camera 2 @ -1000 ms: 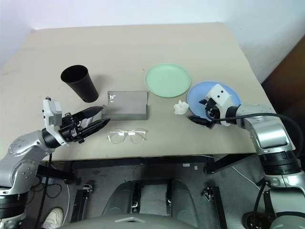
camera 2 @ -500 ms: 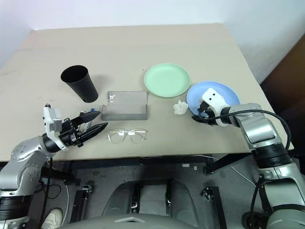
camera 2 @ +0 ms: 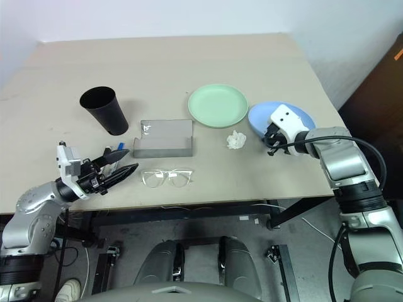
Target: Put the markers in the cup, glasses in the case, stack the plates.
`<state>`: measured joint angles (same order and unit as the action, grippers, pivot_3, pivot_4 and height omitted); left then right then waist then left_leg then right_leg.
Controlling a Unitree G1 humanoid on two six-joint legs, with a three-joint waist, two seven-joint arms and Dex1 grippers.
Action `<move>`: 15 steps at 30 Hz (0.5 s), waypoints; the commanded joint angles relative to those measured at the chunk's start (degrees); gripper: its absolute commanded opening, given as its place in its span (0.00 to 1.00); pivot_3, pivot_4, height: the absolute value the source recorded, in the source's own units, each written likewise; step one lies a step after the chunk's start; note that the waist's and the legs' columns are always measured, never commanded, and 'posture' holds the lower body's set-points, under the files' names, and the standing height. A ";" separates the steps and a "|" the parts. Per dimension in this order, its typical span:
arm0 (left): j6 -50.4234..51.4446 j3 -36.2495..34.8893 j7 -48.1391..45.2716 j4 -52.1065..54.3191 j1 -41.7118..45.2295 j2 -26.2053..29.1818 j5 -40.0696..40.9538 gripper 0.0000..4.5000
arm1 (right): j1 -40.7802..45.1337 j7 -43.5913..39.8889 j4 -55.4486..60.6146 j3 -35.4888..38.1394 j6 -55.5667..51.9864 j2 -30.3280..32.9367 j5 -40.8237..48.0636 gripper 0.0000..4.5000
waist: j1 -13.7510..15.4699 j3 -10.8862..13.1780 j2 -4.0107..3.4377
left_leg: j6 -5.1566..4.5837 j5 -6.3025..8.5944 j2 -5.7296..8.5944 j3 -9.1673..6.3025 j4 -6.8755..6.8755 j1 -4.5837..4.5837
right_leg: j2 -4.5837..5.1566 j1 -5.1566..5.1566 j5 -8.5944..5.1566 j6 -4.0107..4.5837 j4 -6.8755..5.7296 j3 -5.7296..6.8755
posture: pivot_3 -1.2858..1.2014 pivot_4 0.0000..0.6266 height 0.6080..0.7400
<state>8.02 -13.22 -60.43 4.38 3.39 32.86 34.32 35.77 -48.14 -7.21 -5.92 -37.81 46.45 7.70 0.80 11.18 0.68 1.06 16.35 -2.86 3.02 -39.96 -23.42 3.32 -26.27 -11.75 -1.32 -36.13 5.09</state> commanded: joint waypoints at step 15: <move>-1.73 0.46 0.35 0.81 0.58 -0.83 -0.60 0.65 | 23.85 4.09 -17.76 -6.08 17.59 -16.99 -7.70 0.00 | -1.55 0.01 -0.02 | -0.05 0.02 -0.23 0.20 0.25 0.09 | -0.41 -0.24 0.17 -0.13 -0.08 -0.26 | 0.52 0.24 0.92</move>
<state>6.74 -12.19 -60.67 2.88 3.96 31.87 33.73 56.48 -45.17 -22.52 -12.04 -23.51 30.25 1.31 -0.75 11.20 0.66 1.00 16.36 -3.10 3.21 -39.71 -23.34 2.90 -26.51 -11.47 -1.27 -36.22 4.82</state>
